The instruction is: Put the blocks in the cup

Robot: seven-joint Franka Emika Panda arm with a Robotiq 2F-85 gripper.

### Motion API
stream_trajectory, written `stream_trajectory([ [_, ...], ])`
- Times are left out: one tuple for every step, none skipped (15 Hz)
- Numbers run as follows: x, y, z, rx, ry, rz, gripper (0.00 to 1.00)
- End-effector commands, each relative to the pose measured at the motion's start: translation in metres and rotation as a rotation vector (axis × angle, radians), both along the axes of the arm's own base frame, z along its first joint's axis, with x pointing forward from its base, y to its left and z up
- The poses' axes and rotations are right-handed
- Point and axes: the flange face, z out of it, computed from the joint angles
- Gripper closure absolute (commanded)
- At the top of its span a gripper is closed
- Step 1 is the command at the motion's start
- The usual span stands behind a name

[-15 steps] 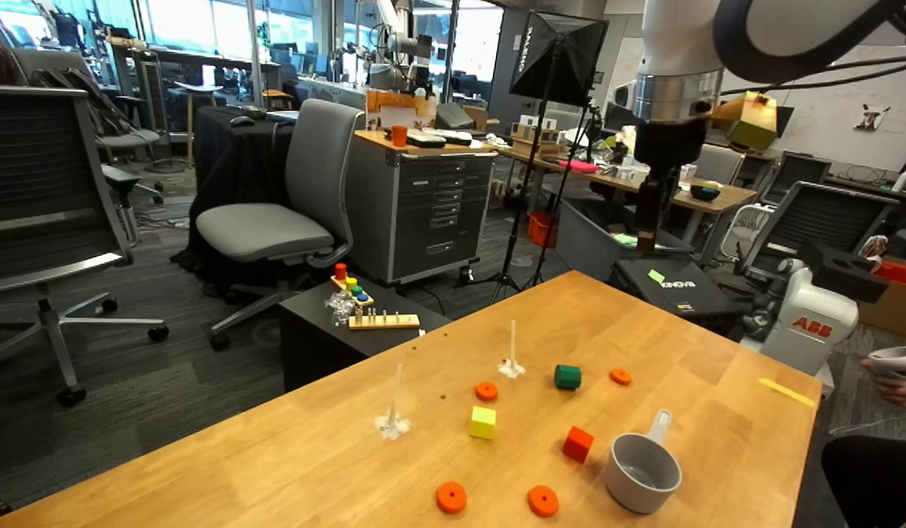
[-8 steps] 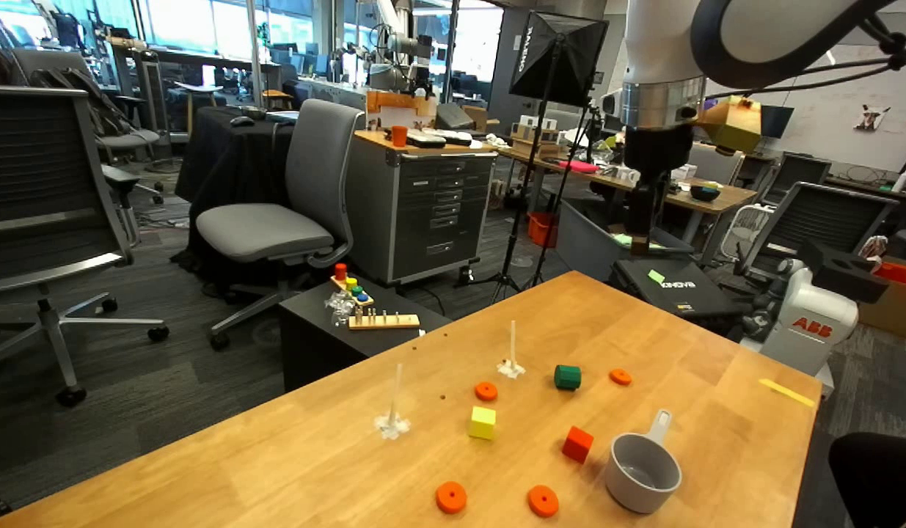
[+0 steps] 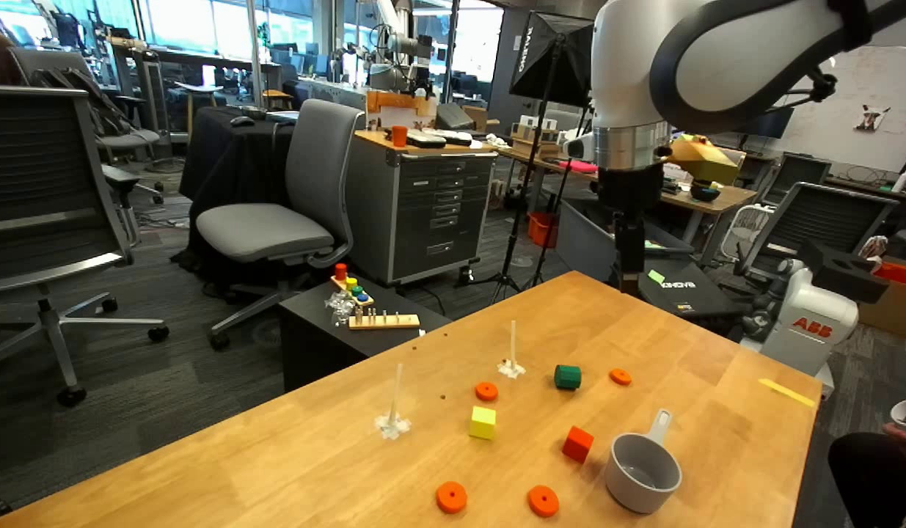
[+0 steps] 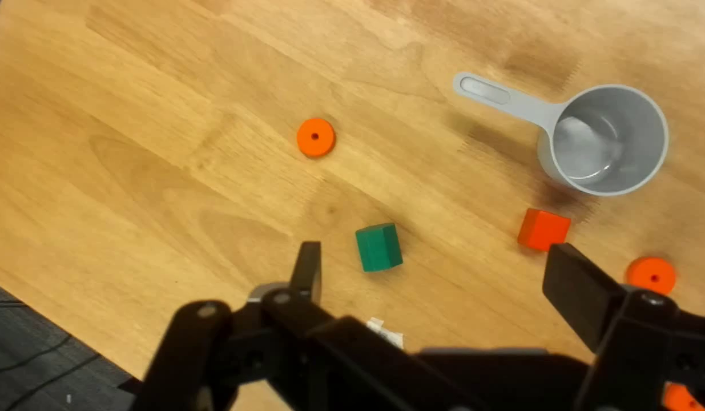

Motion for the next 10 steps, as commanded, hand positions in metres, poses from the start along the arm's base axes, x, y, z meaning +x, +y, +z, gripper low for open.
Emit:
stream_trajectory([
  [0.023, 0.011, -0.015, -0.008, 0.050, 0.083, 0.00],
  [0.030, 0.011, -0.018, -0.014, 0.046, 0.078, 0.00],
  [0.038, 0.009, -0.023, -0.035, 0.030, 0.060, 0.00],
  [0.046, 0.006, -0.028, -0.048, 0.024, 0.041, 0.00],
  [0.056, 0.002, -0.033, -0.066, 0.002, 0.015, 0.00],
  [0.066, -0.004, -0.037, -0.078, -0.011, -0.029, 0.00],
  [0.072, -0.007, -0.038, -0.102, -0.031, -0.075, 0.00],
  [0.050, -0.005, -0.037, -0.046, -0.010, -0.015, 0.00],
  [0.057, -0.010, -0.041, -0.057, -0.018, -0.041, 0.00],
  [0.062, -0.012, -0.044, -0.062, -0.022, -0.054, 0.00],
])
